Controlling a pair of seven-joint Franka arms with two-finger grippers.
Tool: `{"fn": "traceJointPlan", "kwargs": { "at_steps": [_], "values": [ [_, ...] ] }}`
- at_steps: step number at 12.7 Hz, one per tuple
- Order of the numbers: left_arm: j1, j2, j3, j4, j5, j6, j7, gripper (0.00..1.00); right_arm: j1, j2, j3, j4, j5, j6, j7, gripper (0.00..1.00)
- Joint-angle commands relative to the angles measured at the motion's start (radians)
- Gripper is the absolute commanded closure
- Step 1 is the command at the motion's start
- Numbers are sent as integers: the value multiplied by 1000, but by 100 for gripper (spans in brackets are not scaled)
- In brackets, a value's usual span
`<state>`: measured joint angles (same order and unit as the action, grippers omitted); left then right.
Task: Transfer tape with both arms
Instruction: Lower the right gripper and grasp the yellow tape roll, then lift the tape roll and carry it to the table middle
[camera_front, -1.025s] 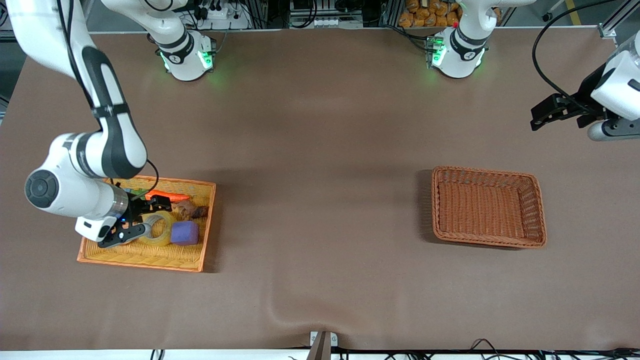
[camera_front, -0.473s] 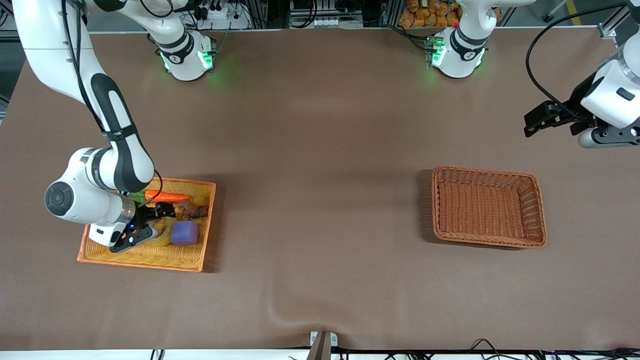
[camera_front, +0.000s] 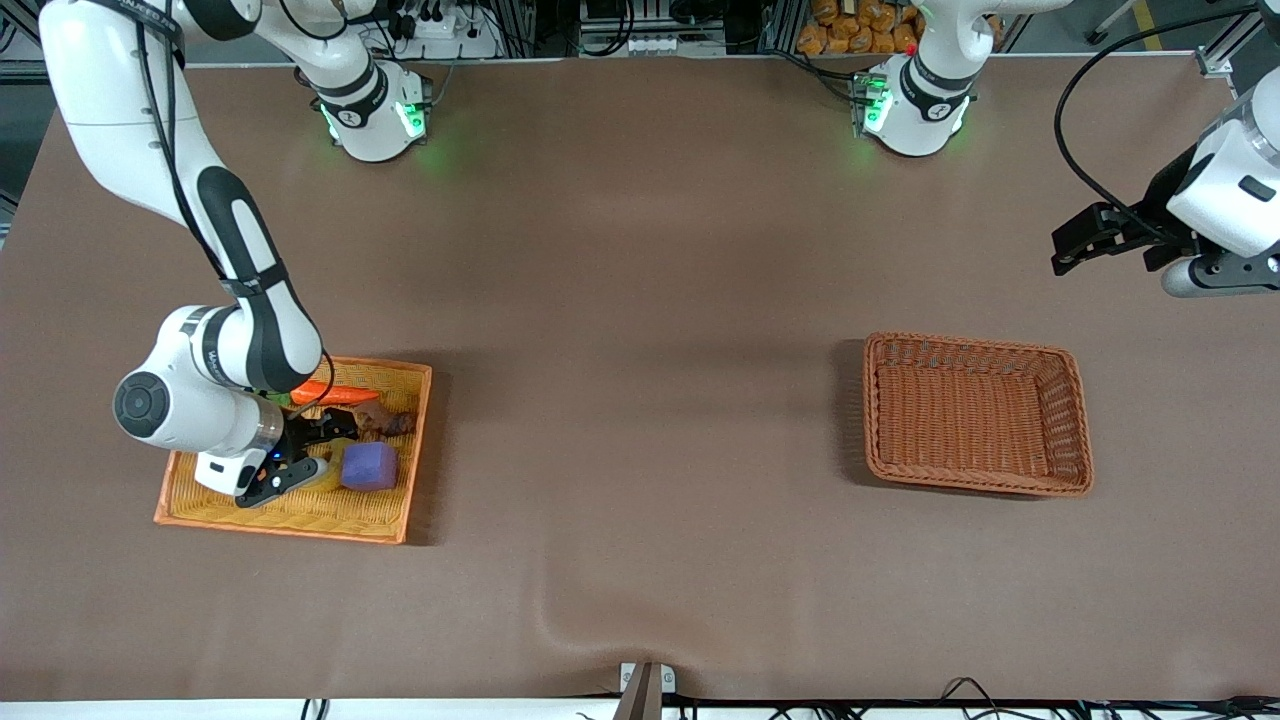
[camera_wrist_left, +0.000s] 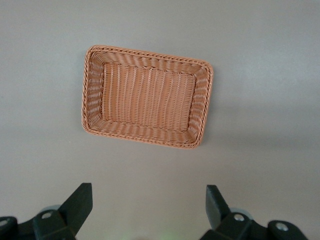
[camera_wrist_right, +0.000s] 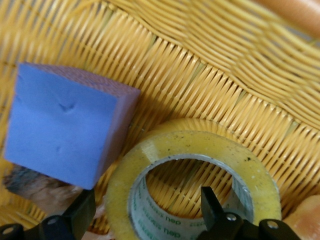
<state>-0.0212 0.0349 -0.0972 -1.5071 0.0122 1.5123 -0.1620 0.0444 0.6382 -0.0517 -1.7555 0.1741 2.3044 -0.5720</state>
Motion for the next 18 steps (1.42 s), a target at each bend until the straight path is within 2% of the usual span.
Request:
{"fn": "traceJointPlan", "kwargs": {
  "at_steps": [1,2,7,10,11,12,14,16,18],
  "values": [
    [26,-21,-7,-15,6,11,-16,0,-1,2,4,-7,15,3,-31,71],
    [27,-21,-7,-15,6,11,-16,0,2,-6,4,-10,15,-12,-31,100],
    [27,-12,-7,-15,6,29,-16,0,18,-104,4,2,15,-155,-20,100],
    [26,-7,-7,-15,6,36,-16,0,51,-184,-2,85,2,-293,15,100],
    [26,-6,-7,-15,6,37,-16,0,74,-195,-2,138,-37,-356,67,100],
    [26,-4,-7,-15,6,37,-16,0,112,-196,4,224,-94,-437,151,100],
    [26,-4,-7,-16,8,43,-16,0,214,-181,6,329,-96,-531,371,100],
    [23,0,-7,-16,8,43,-16,0,371,-143,4,362,-104,-510,617,100],
    [23,-1,-7,-21,8,43,-16,0,481,-82,6,389,-97,-430,789,100]
  ]
}}
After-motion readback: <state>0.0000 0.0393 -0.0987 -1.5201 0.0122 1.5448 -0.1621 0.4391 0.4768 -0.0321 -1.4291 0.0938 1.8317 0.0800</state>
